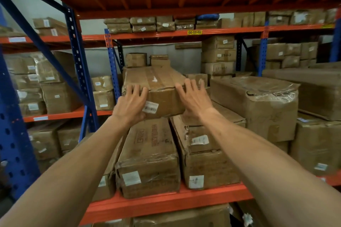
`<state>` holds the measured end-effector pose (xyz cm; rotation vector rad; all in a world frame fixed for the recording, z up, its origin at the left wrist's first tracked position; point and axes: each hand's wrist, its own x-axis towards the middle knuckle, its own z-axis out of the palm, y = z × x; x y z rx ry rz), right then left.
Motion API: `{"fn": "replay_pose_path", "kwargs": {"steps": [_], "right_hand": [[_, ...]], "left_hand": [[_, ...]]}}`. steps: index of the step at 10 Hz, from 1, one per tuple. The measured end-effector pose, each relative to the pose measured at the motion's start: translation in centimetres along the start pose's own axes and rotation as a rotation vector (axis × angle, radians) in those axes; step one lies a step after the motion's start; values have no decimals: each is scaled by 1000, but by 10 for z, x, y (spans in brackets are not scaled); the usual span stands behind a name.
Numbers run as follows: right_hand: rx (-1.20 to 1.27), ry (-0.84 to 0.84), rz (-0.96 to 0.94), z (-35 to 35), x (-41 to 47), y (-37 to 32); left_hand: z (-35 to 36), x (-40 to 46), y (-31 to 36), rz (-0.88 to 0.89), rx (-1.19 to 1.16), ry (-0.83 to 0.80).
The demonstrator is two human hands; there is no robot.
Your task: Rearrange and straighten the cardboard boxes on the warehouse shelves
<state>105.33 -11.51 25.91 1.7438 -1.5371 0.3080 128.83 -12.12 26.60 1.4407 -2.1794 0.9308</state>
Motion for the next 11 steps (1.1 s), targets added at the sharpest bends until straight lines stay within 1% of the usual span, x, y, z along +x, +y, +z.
{"fn": "replay_pose_path", "kwargs": {"steps": [1, 2, 3, 4, 5, 6, 8, 10, 11], "right_hand": [[-56, 2, 57, -6, -15, 41], [-95, -70, 124, 1, -48, 81], [-128, -182, 173, 21, -87, 115], [-69, -235, 196, 38, -101, 136], [50, -275, 188, 44, -91, 138], [131, -253, 199, 54, -88, 142], [139, -244, 202, 62, -89, 147], [118, -260, 216, 63, -89, 142], [67, -226, 226, 69, -96, 136]], "left_hand": [[-12, 20, 38, 24, -15, 42], [-12, 33, 88, 90, -55, 52], [2, 42, 148, 157, -114, -25], [15, 56, 174, 147, -129, -47], [27, 62, 168, 120, -117, -95], [35, 61, 170, 142, -36, -146], [38, 63, 174, 104, -64, -111], [32, 59, 178, 66, -92, -140], [32, 51, 191, -32, -49, -117]]}}
